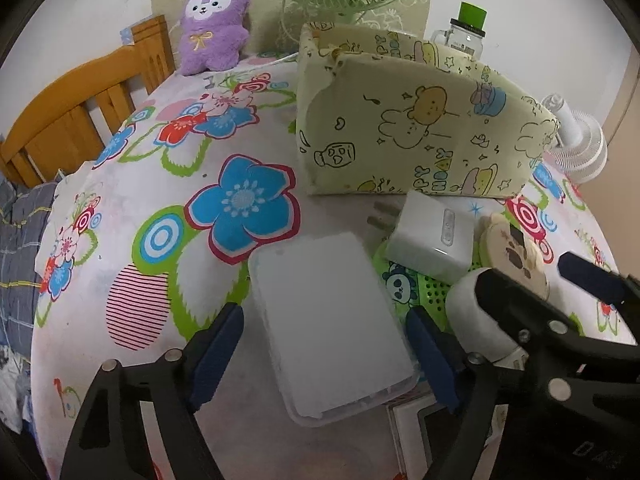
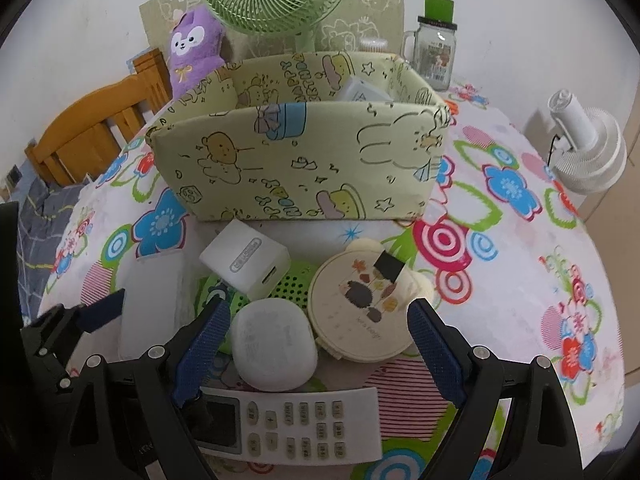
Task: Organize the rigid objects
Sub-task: 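Grasp the white rectangular plastic case with the left gripper while the right gripper approaches the white round container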
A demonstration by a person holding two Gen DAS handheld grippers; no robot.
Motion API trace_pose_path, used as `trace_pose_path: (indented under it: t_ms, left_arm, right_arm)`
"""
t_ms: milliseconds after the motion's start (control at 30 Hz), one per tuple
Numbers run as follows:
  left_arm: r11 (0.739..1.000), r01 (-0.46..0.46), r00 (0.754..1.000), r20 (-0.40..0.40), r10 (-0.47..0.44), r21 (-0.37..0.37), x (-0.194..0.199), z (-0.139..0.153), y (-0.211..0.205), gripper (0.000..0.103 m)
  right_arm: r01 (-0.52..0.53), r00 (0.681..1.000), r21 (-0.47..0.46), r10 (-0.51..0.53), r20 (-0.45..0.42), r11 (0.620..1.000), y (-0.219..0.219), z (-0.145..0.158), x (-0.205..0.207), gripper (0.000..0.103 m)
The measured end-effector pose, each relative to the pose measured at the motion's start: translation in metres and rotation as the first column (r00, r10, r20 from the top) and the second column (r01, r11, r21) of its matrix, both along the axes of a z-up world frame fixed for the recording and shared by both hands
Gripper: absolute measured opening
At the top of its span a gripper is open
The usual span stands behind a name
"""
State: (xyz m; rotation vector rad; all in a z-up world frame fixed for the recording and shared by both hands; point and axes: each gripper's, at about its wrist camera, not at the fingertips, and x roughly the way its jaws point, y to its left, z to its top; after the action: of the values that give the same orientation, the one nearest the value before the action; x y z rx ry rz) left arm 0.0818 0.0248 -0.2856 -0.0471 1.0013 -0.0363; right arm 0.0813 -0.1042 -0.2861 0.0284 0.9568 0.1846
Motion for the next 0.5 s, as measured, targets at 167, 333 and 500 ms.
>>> trace_pose_path:
  t_ms: [167,333,500]
  left_arm:
    - [1.0,0.011,1.0,0.015,-0.011,-0.01,0.0007,-0.0007,-0.0026,0.081]
    - [1.0,0.015,0.999,0.037,-0.015,-0.005,0.0007,0.0007,-0.0038,0.073]
    - [0.999,0.04,0.998,0.047,-0.04,0.013,-0.0025,0.003,-0.0038,0.066]
  right_arm:
    - [0.009,1.0,0.01,-0.009,-0.004,1.0,0.002,-0.0019,0.0016,0.092]
    - [0.023,1.0,0.023,-0.023,-0.009,0.999,0.0024,-0.0047,0.003,0.092]
    - [0.014,1.0,0.02,-0.014,-0.007,1.0,0.0076,-0.0057,0.0013,0.092]
